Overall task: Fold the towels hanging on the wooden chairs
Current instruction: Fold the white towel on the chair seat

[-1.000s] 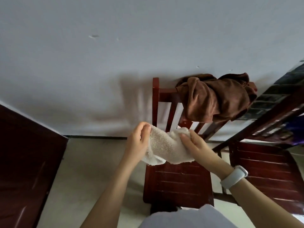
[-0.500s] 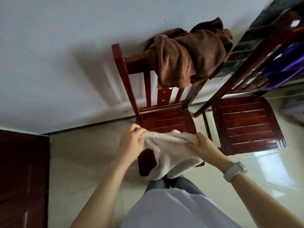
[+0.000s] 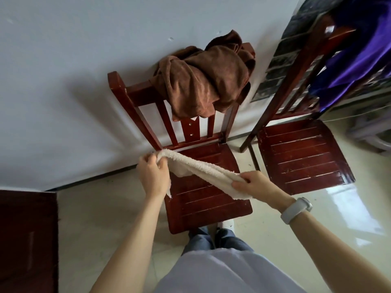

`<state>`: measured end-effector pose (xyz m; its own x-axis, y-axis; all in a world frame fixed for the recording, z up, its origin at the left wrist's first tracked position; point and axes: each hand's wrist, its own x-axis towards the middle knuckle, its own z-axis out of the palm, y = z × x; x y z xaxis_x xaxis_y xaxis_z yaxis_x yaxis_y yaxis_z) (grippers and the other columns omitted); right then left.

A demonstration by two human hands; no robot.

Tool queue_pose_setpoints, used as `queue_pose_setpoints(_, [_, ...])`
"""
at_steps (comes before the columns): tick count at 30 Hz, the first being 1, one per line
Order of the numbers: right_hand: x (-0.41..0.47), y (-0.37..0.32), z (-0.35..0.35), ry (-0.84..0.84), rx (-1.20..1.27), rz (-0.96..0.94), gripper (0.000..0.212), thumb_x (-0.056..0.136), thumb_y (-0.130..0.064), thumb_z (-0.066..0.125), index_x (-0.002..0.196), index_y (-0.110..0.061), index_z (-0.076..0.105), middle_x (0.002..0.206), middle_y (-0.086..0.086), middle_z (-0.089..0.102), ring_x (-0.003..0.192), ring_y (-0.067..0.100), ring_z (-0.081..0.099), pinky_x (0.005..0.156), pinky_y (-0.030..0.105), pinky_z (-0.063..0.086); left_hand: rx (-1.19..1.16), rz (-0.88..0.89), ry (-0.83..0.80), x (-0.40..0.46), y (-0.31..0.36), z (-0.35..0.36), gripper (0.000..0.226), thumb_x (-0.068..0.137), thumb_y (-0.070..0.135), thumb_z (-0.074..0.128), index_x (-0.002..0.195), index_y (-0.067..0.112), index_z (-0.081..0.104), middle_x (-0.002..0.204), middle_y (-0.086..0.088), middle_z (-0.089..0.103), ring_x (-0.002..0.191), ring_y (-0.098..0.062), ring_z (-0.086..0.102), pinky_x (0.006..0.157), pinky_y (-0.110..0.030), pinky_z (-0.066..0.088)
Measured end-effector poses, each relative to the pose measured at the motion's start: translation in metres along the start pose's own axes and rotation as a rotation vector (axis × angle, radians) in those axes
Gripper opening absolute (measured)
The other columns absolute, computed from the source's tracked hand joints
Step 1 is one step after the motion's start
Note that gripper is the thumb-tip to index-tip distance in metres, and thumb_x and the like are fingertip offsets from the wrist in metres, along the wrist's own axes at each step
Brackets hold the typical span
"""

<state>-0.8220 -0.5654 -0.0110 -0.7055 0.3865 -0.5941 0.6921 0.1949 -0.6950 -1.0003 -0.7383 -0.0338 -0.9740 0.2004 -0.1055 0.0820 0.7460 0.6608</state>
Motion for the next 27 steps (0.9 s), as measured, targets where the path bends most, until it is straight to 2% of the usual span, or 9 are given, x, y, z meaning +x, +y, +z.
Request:
queue_pose_setpoints(3, [-0.005,-0.01,-0.009,0.008,0.097,-0.123,0.021,0.09,-0.023,0.055,0.07,-0.017,0.054,0.062,-0.005,0.044,0.05,0.001,0.043,0.043,0.009,0.033,-0.333,-0.321,-0.172,0.002,0.015,0.012,0.071,0.087,0.057,0.043,0.145,0.025,0.017,0.154,-0.008,0.011,0.139,-0.028,0.018,0.109,-0.046,0.023])
queue_pose_setpoints(5, [-0.007,-0.017,-0.012,0.02,0.154,-0.216,0.02,0.093,-0.023,0.05,0.083,-0.005,0.053,0.069,0.002,0.048,0.06,0.006,0.048,0.055,0.017,0.039,-0.568,-0.607,-0.339,-0.012,0.02,0.023,0.101,0.068,0.076,0.044,0.147,0.027,0.005,0.156,-0.006,0.012,0.14,-0.028,0.019,0.112,-0.05,0.021])
queue_pose_setpoints(9, [-0.005,-0.018,-0.018,0.048,0.183,-0.265,0.025,0.095,-0.019,0.046,0.104,0.004,0.049,0.086,0.027,0.052,0.074,0.039,0.047,0.069,0.048,0.043,-0.883,-0.849,-0.686,-0.051,0.026,0.052,0.08,0.076,0.061,0.055,0.139,0.018,0.031,0.136,-0.01,0.047,0.128,-0.03,0.042,0.107,-0.049,0.027])
queue_pose_setpoints(11, [-0.007,-0.012,-0.021,0.035,0.194,-0.234,0.025,0.095,-0.018,0.046,0.111,0.0,0.049,0.093,0.025,0.055,0.079,0.032,0.052,0.074,0.045,0.046,-0.909,-0.796,-0.745,-0.06,0.035,0.063,0.042,0.082,0.038,0.061,0.115,0.011,0.058,0.103,-0.009,0.068,0.1,-0.024,0.061,0.093,-0.041,0.04])
queue_pose_setpoints(14, [-0.012,0.002,-0.028,0.068,0.267,-0.178,0.016,0.094,-0.015,0.049,0.106,-0.006,0.052,0.085,0.01,0.055,0.077,0.019,0.053,0.068,0.034,0.045,-0.803,-0.66,-0.761,-0.064,0.048,0.075,0.01,0.088,0.009,0.057,0.091,0.008,0.066,0.079,-0.006,0.069,0.071,-0.015,0.065,0.08,-0.031,0.048])
queue_pose_setpoints(16, [-0.016,0.01,-0.033,0.129,0.35,-0.141,0.009,0.092,-0.012,0.05,0.098,-0.016,0.056,0.082,0.0,0.058,0.075,0.011,0.059,0.063,0.027,0.051,-0.8,-0.619,-0.741,-0.065,0.056,0.077,0.011,0.091,0.008,0.052,0.09,0.008,0.063,0.079,-0.006,0.067,0.072,-0.016,0.065,0.086,-0.035,0.049])
queue_pose_setpoints(20, [-0.02,0.022,-0.042,0.271,0.406,-0.048,0.008,0.089,-0.014,0.056,0.094,-0.02,0.055,0.086,0.002,0.058,0.084,0.023,0.059,0.075,0.051,0.055,-0.57,-0.411,-0.538,-0.069,0.066,0.078,0.025,0.098,0.023,0.039,0.116,0.01,0.049,0.112,-0.006,0.058,0.105,-0.021,0.057,0.097,-0.04,0.045])
queue_pose_setpoints(23, [-0.023,0.028,-0.042,0.269,0.393,-0.046,0.01,0.087,-0.014,0.059,0.089,-0.021,0.053,0.085,0.003,0.057,0.086,0.027,0.058,0.075,0.056,0.054,-0.368,-0.142,-0.368,-0.073,0.071,0.074,0.027,0.099,0.028,0.031,0.118,0.013,0.043,0.089,0.01,0.052,0.082,-0.003,0.053,0.075,-0.022,0.041])
queue_pose_setpoints(27, [-0.024,0.039,-0.043,0.247,0.421,-0.033,0.006,0.088,-0.015,0.058,0.09,-0.016,0.052,0.081,0.0,0.054,0.076,0.017,0.053,0.076,0.056,0.053,-0.242,0.119,-0.281,-0.074,0.073,0.064,0.02,0.098,0.025,0.033,0.108,0.011,0.044,0.061,0.009,0.043,0.049,-0.005,0.042,0.054,-0.023,0.034])
